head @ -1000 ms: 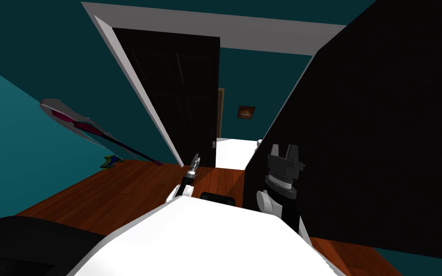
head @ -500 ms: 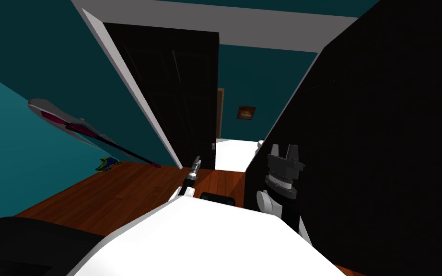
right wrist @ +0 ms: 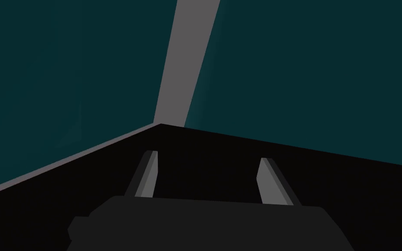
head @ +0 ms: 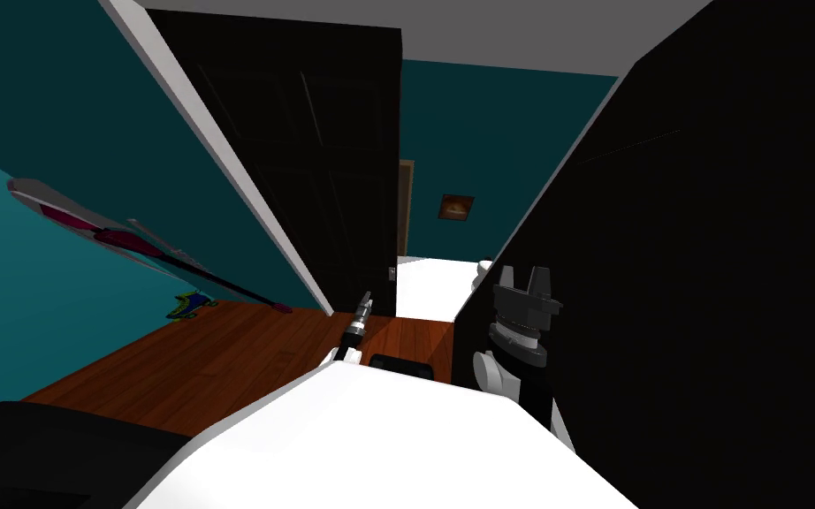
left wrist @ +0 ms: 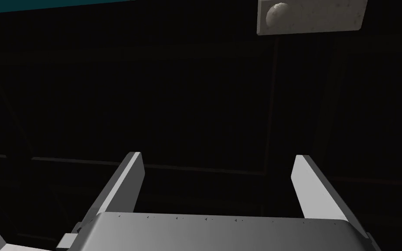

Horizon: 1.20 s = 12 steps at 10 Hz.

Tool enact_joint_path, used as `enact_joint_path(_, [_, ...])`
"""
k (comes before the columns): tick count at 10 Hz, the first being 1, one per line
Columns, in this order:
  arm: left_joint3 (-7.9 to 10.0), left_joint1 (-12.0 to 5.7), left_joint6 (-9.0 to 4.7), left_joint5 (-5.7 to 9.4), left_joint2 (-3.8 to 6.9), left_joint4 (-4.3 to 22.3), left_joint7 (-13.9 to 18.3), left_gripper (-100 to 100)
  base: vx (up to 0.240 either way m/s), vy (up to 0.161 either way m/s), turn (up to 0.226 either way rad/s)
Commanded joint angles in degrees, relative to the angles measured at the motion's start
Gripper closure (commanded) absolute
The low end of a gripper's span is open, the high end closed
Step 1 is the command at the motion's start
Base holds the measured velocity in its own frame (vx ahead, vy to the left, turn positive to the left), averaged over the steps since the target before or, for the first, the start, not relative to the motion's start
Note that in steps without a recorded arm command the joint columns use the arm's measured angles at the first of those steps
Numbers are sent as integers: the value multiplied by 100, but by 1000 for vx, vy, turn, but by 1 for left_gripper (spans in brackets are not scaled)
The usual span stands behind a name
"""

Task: Pull the door open

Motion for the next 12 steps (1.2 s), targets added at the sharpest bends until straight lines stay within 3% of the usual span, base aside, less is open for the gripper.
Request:
enact_joint_path(1, [-16,-38,-28,9,-63,204,-39,-100,130,9,30])
enact_joint_path(10, [-83,-220,-125,58,-438,1102,-194,-100,170,-30,37])
enact_joint_path(11, [-81,-202,-129,54,-405,1055,-179,-100,76,-33,10])
enact_joint_path(12, [-69,-231,-98,64,-271,1141,-165,-100,107,-20,-107])
